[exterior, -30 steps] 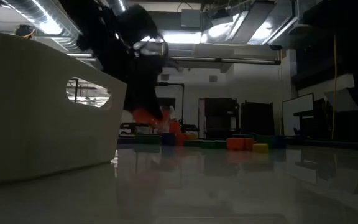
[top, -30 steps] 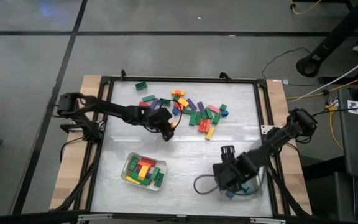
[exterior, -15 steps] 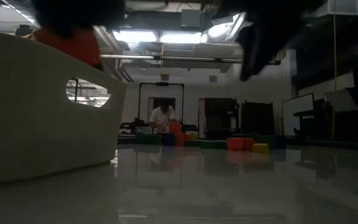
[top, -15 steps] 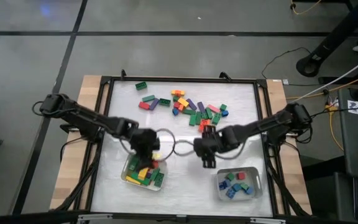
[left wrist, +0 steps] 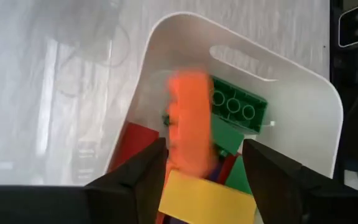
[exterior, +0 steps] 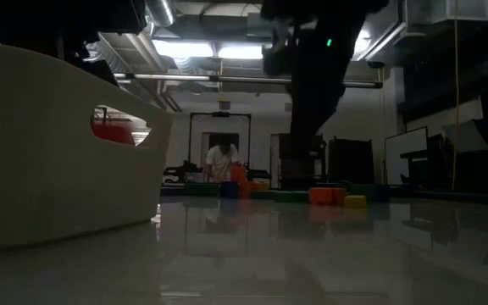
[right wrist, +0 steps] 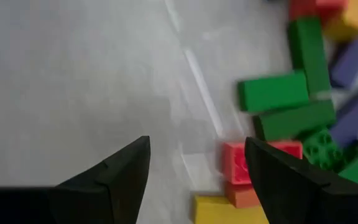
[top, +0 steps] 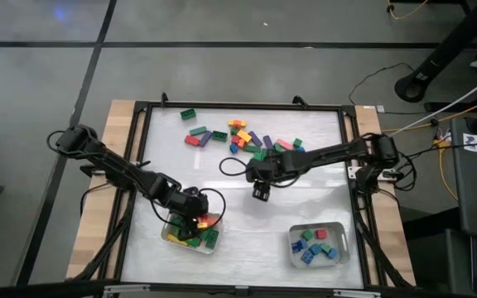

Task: Sort blocks by size
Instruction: Put the rectangular orange game piece into the white bin

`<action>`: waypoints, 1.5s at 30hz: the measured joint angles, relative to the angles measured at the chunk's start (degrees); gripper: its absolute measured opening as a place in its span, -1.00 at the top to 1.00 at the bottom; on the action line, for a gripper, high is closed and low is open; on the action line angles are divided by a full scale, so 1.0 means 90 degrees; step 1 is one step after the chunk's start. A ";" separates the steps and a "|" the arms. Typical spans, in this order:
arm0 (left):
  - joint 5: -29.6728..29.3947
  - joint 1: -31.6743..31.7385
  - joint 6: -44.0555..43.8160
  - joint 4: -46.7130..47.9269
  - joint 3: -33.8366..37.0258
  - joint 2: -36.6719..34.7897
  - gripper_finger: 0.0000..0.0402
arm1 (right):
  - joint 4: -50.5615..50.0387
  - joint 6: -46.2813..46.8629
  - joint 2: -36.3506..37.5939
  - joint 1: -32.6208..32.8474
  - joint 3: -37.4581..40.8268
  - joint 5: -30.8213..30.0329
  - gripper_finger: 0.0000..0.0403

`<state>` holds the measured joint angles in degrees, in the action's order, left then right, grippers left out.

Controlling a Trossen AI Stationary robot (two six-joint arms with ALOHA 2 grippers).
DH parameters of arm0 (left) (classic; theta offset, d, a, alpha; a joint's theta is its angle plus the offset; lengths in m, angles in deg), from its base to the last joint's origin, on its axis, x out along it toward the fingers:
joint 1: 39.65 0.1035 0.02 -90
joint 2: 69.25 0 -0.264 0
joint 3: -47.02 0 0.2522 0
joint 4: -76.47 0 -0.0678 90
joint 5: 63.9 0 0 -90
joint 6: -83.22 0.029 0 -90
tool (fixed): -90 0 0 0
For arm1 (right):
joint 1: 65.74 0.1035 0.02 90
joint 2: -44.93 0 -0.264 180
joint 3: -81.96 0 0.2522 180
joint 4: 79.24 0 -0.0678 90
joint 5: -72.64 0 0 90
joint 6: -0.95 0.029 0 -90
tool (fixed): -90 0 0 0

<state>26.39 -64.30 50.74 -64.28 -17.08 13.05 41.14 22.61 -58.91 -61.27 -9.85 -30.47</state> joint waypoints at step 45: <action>-0.0015 0.0003 0.0660 0.0091 0.0000 -0.0002 -0.05 | -0.0509 0.0705 -0.1040 -0.0138 0.0015 0.0162 -0.11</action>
<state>26.26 -64.27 56.68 -63.46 -17.08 13.03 36.55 28.96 -68.28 -62.52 -9.71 -29.01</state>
